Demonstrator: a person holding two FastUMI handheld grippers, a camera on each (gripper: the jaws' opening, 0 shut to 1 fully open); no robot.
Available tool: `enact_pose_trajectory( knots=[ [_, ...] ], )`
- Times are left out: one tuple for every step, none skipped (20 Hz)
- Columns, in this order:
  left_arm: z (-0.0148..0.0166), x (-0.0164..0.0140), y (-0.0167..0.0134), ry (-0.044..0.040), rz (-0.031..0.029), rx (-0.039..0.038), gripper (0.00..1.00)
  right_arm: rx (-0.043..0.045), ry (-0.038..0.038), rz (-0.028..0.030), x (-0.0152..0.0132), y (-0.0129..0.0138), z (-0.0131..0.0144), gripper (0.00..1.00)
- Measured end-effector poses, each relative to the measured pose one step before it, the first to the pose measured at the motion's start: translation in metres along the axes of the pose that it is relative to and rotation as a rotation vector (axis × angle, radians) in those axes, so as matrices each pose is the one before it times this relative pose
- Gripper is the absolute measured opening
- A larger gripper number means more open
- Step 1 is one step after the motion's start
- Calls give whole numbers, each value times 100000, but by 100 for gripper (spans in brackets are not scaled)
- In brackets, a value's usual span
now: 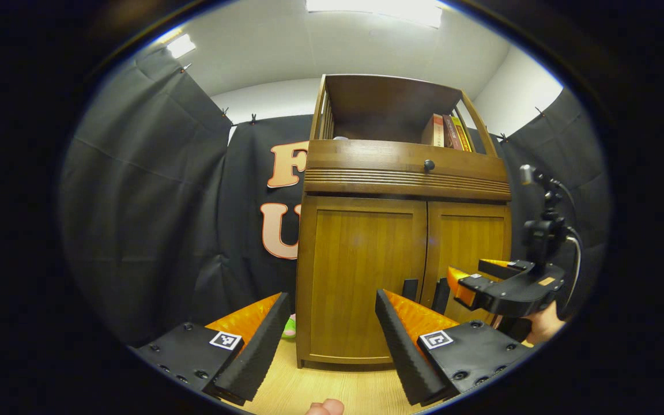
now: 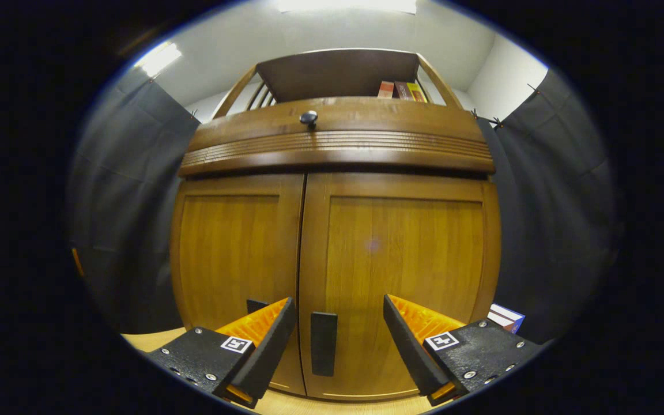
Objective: Open the right door of the double-door shoe cabinet with the right hand, and open the left door with the left hand.
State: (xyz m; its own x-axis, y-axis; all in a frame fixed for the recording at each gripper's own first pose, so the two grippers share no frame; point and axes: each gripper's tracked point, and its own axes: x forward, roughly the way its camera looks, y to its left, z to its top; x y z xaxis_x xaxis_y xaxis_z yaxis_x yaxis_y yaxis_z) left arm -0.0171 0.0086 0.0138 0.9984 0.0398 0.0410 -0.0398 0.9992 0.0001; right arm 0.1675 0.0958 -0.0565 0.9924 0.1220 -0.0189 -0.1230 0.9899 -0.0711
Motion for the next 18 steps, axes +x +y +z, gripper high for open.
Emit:
enact_pose_trajectory(
  knots=[
    [96,0,22,-443,485,148,95,128,2436,435,687,26,-1105,93],
    [70,-34,36,-430,539,83,95,648,2111,438,584,97,-1002,93],
    [58,-4,28,-255,475,110,95,1005,1495,798,474,266,-925,93],
    [-62,41,35,-355,397,-44,96,867,1425,-50,401,90,-886,93],
    [14,45,24,-57,285,-126,96,599,937,-969,535,-82,-679,93],
    [-29,-54,34,131,188,-175,96,222,880,-1059,430,-154,-517,93],
    [23,-45,40,63,115,-90,96,183,956,-970,394,-180,-413,94],
    [-27,46,31,-77,154,-34,98,645,1108,-223,489,-32,-438,94],
    [11,35,35,-41,140,60,97,316,929,-407,335,-87,-304,93],
    [-64,21,38,-123,261,59,97,249,635,-453,98,-113,-225,93],
    [6,-9,53,15,298,62,97,179,435,-626,257,-160,-206,93],
    [-1,23,8,-90,344,45,96,-65,541,-1343,151,-224,-205,100],
    [-46,51,101,-111,386,15,96,-76,-1186,-477,131,-58,228,100],
    [-50,71,41,-133,569,-39,98,89,25,253,-54,112,-211,90],
    [-51,69,81,-46,605,-98,98,240,-1391,-3,-93,110,135,97],
    [25,36,11,-37,498,-143,99,-215,-322,180,26,-10,-88,90],
    [-3,49,54,53,377,-28,99,-133,-384,216,-26,-30,70,100],
    [-84,43,72,35,493,-42,99,352,179,187,23,-48,-46,100]
  ],
)
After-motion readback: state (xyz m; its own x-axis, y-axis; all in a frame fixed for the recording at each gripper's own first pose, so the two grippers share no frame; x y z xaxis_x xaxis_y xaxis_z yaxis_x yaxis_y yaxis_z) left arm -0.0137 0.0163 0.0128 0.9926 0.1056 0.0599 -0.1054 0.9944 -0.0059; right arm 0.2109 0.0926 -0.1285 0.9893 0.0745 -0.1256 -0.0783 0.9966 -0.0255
